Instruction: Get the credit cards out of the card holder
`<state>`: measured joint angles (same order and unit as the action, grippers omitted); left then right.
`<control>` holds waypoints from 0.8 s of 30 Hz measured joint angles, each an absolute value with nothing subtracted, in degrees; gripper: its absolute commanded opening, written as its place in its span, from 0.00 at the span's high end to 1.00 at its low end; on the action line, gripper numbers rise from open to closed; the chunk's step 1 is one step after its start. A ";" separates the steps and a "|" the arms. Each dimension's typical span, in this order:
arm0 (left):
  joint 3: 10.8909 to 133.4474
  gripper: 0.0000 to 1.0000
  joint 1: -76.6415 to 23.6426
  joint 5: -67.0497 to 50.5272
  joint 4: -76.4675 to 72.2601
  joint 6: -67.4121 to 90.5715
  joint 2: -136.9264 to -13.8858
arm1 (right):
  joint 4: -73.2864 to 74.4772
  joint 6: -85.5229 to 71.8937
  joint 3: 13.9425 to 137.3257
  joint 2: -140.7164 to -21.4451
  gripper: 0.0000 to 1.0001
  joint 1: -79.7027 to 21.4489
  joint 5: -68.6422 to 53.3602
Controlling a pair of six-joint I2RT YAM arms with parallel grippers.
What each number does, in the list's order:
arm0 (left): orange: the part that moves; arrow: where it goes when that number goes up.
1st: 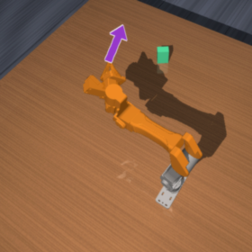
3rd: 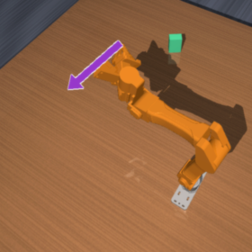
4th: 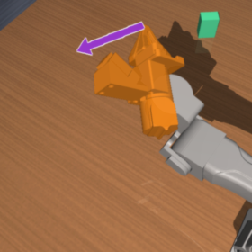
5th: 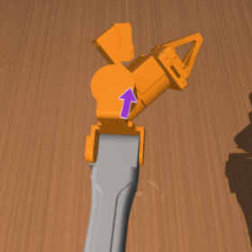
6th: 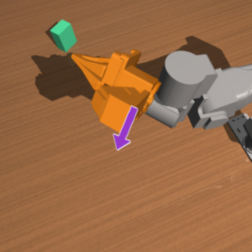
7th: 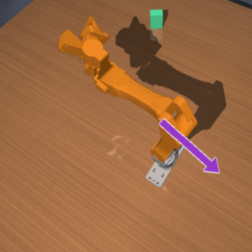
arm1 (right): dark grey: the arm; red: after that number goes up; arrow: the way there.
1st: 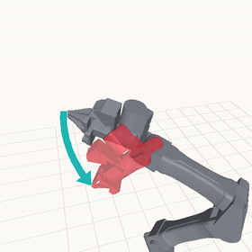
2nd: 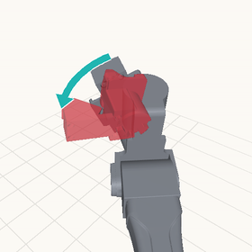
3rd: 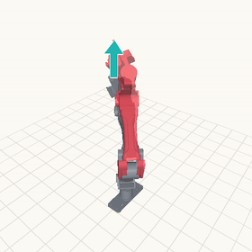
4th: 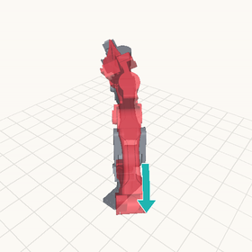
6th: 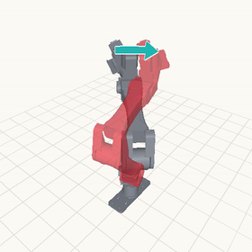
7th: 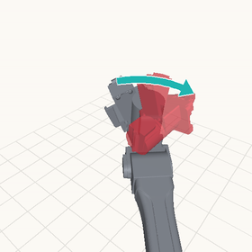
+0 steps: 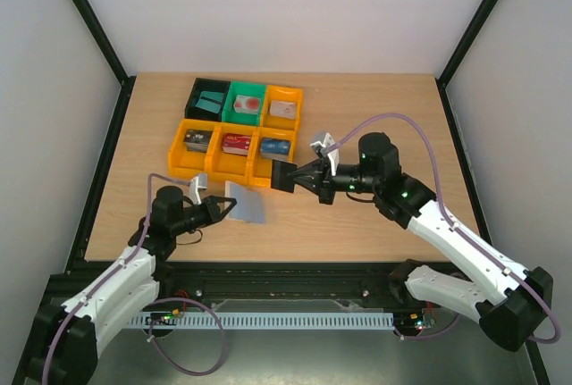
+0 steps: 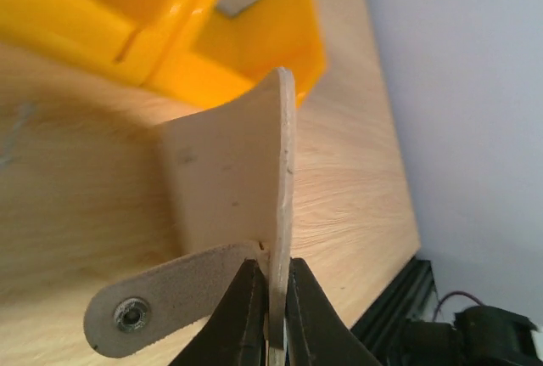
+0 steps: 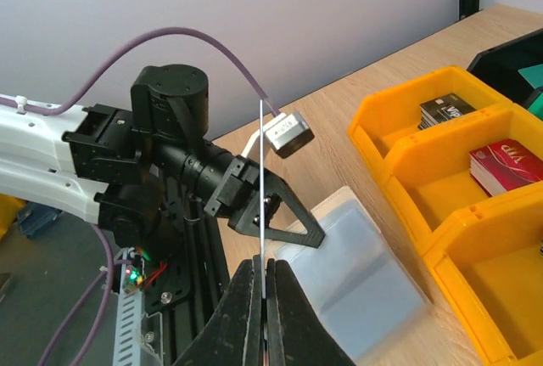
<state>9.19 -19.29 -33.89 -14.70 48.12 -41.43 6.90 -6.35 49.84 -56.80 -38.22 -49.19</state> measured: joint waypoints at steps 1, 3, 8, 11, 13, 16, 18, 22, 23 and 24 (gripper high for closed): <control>9.13 0.96 -19.31 -32.64 -12.91 48.51 -41.98 | 7.29 -6.35 50.09 -56.86 0.98 -38.22 -49.04; 9.13 0.78 -19.31 -30.00 -10.24 49.04 -42.92 | 7.86 -6.31 50.37 -57.12 0.98 -38.22 -48.80; 9.17 0.37 -18.55 -21.56 -2.52 50.89 -43.13 | 13.06 -5.23 55.29 -59.77 0.98 -38.22 -48.71; 9.50 0.22 -16.62 -17.98 0.05 51.81 -42.33 | 14.28 -4.45 57.89 -60.20 0.98 -38.22 -49.69; 10.52 0.17 -15.03 -16.03 2.07 52.34 -41.15 | 14.28 -4.23 58.46 -60.05 0.98 -38.22 -50.94; 13.43 0.13 -12.84 -13.82 4.69 52.29 -39.27 | 14.35 -4.03 58.54 -60.05 0.98 -38.22 -52.21; 15.92 0.11 -11.60 -13.43 5.28 52.07 -37.67 | 14.31 -4.01 58.61 -60.05 0.98 -38.22 -53.30; 20.58 0.15 -9.47 -17.34 0.62 49.12 -34.11 | 13.67 -4.12 58.78 -60.05 0.98 -38.22 -57.65; 21.23 0.15 -9.06 -20.05 -3.09 47.44 -33.06 | 13.21 -4.29 59.00 -60.05 0.98 -38.22 -58.94; 21.67 0.16 -8.93 -23.46 -6.74 45.56 -32.12 | 12.95 -4.29 59.18 -60.05 0.98 -38.22 -59.68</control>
